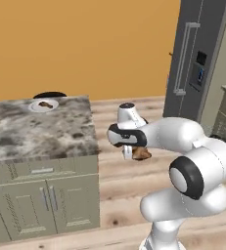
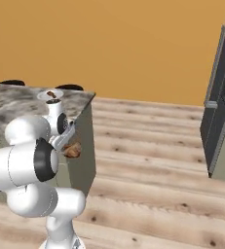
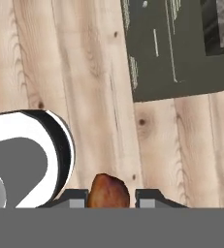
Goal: Take the chicken drumsticks from the pan and place one on each plate on the dining counter.
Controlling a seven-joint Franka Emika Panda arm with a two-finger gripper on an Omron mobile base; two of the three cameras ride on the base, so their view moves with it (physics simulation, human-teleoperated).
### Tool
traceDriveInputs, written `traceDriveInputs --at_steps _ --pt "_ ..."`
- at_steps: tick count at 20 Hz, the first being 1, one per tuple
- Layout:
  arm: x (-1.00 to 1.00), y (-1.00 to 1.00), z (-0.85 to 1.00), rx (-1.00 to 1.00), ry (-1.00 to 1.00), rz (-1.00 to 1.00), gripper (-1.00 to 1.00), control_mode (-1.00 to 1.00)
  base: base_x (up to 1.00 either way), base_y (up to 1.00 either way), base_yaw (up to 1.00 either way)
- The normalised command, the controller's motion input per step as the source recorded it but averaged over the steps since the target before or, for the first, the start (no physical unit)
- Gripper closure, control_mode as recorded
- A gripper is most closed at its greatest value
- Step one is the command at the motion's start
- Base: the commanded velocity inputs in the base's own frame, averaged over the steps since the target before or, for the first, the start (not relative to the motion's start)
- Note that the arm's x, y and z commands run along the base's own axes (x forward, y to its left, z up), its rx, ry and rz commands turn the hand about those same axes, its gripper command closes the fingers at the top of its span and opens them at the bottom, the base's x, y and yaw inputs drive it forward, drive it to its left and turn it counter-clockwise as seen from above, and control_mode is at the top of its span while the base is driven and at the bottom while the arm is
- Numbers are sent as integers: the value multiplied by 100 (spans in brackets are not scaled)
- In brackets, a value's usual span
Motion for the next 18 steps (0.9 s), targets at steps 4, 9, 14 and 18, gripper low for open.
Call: traceDriveInputs --at_steps 4,9,14,18 --pt "0 0 0 0 0 0 100 100 7 97 7" --pt "0 0 0 0 0 0 100 100 15 96 4" --pt "0 0 0 0 0 0 100 100 31 100 1" --pt "0 0 0 0 0 0 100 100 30 100 0"
